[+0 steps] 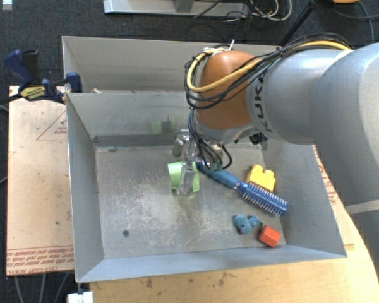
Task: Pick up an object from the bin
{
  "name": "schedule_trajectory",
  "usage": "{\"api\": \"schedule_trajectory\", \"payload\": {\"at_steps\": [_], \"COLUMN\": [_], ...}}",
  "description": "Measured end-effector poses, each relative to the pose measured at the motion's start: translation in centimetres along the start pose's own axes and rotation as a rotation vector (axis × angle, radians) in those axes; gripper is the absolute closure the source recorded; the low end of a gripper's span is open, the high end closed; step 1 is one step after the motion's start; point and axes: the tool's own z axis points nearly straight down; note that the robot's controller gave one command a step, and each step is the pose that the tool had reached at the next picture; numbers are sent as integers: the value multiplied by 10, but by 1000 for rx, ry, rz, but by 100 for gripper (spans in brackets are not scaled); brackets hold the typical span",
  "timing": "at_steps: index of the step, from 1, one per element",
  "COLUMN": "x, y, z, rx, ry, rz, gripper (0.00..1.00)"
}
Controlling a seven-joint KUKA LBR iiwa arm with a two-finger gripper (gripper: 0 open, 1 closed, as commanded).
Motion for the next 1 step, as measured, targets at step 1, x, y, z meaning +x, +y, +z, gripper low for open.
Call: {"api": "schedule_trajectory", "payload": {"at_steps": [1], "x": [-11], "y": [-1], "z": [39], "rx": [2], "ry": [4], "rz": [-51], "gripper": [0]}}
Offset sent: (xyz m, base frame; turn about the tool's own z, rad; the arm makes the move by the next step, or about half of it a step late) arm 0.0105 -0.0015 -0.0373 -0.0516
